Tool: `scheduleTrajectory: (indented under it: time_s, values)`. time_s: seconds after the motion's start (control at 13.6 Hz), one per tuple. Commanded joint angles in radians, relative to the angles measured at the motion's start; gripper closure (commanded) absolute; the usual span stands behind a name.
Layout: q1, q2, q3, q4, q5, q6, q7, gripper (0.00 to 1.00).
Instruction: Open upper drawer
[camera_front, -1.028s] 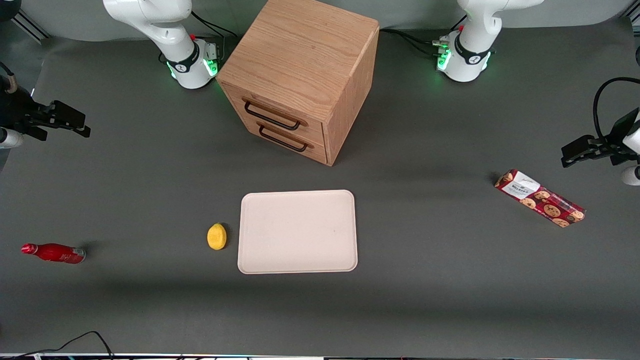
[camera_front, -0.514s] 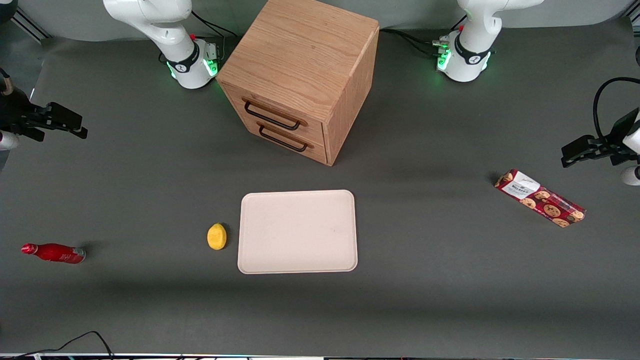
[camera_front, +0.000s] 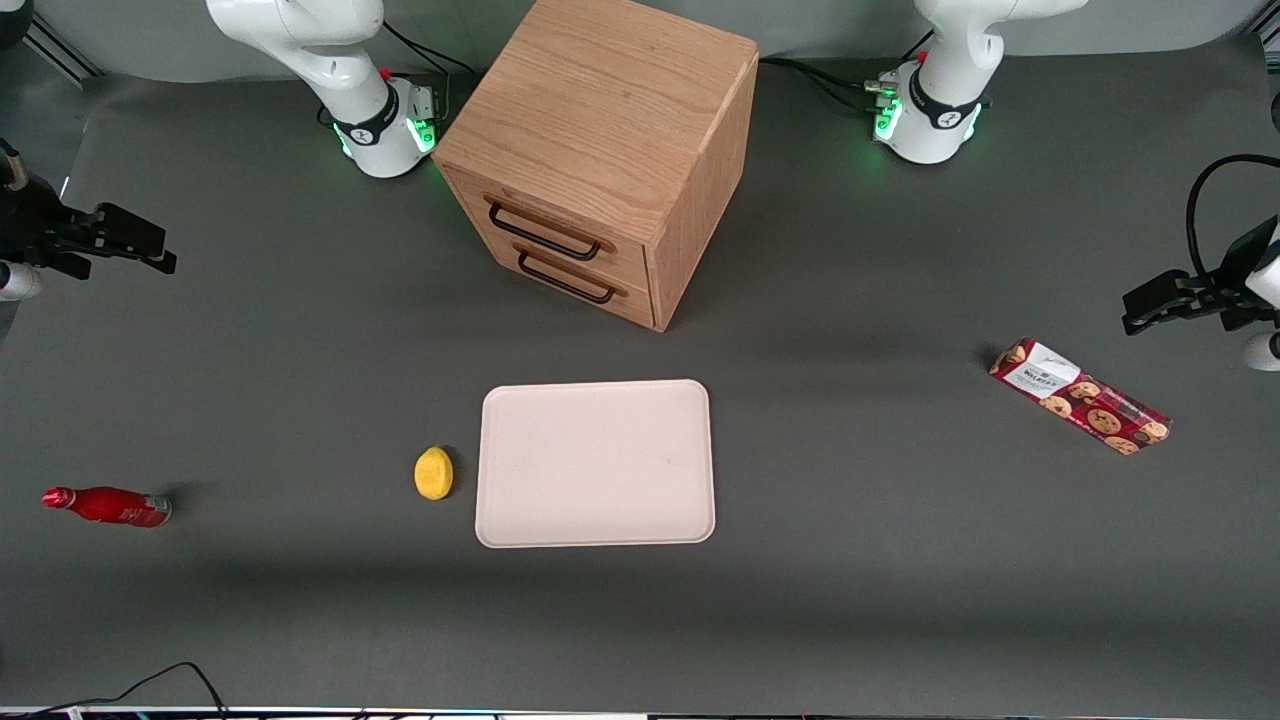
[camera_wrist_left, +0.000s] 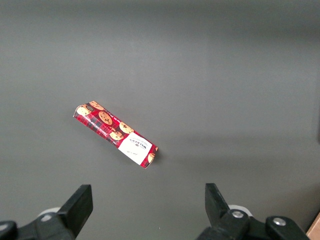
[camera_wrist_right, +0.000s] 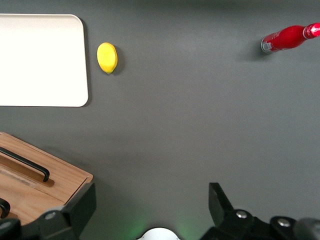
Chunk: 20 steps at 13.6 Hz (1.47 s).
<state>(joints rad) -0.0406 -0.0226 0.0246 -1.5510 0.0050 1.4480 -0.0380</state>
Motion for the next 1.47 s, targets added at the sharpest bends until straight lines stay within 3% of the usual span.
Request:
scheduleTrajectory:
  time_s: [0.0,0.22,0.44,1.03,1.4]
  values:
    - [0.002,0.007,0.021,0.031,0.004,-0.029,-0.022,0.00]
    - [0.046,0.003,0.074,0.035,0.015,-0.093,-0.020,0.00]
    - [0.143,0.001,0.069,0.028,0.098,-0.107,-0.020,0.00]
    - [0.456,0.050,0.058,0.031,0.099,-0.089,-0.008,0.00]
    - [0.548,0.098,0.031,0.029,0.102,-0.054,-0.016,0.00]
